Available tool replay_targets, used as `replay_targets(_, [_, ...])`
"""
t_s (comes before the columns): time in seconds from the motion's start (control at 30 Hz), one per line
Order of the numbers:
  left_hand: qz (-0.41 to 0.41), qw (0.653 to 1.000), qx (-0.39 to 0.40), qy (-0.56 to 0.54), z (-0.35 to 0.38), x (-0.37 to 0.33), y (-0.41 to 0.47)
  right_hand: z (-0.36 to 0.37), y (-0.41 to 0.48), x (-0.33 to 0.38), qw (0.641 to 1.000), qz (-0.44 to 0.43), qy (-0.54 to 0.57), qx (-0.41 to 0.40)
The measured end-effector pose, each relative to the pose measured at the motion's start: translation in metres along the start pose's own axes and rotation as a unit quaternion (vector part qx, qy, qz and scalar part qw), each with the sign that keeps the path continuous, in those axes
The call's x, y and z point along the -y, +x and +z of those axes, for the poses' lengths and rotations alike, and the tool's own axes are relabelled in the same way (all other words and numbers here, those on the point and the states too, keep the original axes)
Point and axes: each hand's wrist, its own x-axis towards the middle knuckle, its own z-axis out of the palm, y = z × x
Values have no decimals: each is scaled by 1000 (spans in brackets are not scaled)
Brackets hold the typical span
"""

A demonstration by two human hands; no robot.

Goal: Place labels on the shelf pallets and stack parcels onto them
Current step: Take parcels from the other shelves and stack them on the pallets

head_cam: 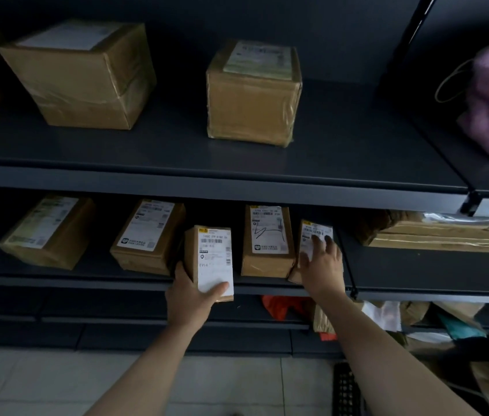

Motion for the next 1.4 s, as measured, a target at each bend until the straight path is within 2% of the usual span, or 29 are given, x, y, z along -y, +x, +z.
replay_targets(0.17, [40,994,-28,-96,-6,-12,-21,3,5,-12,997,60,15,50])
replay_targets(0.33, [68,987,-21,-147,-2,-24,-29,10,5,-15,960,173,213,59])
replay_targets(0.63, [54,984,-5,-169,13,-32,-45,17,-20,-38,935,231,254,87])
replay_targets(0.83, [48,984,4,-172,15,-38,-52,19,-30,-39,933,198,292,68])
replay_targets(1.0, [59,982,15,-177,13,-40,-51,7,-51,-40,926,185,330,-20])
replay_targets(1.13, [72,977,23,-200,8,-49,-49,-9,-64,-24,924,123,356,-61])
replay_targets(1.23, [69,968,36,-237,-7,-54,-49,-16,-67,-1,928,58,366,-43])
replay_targets(1.4, [55,965,17,-257,-53,-41,-49,-6,-80,51,909,12,411,61])
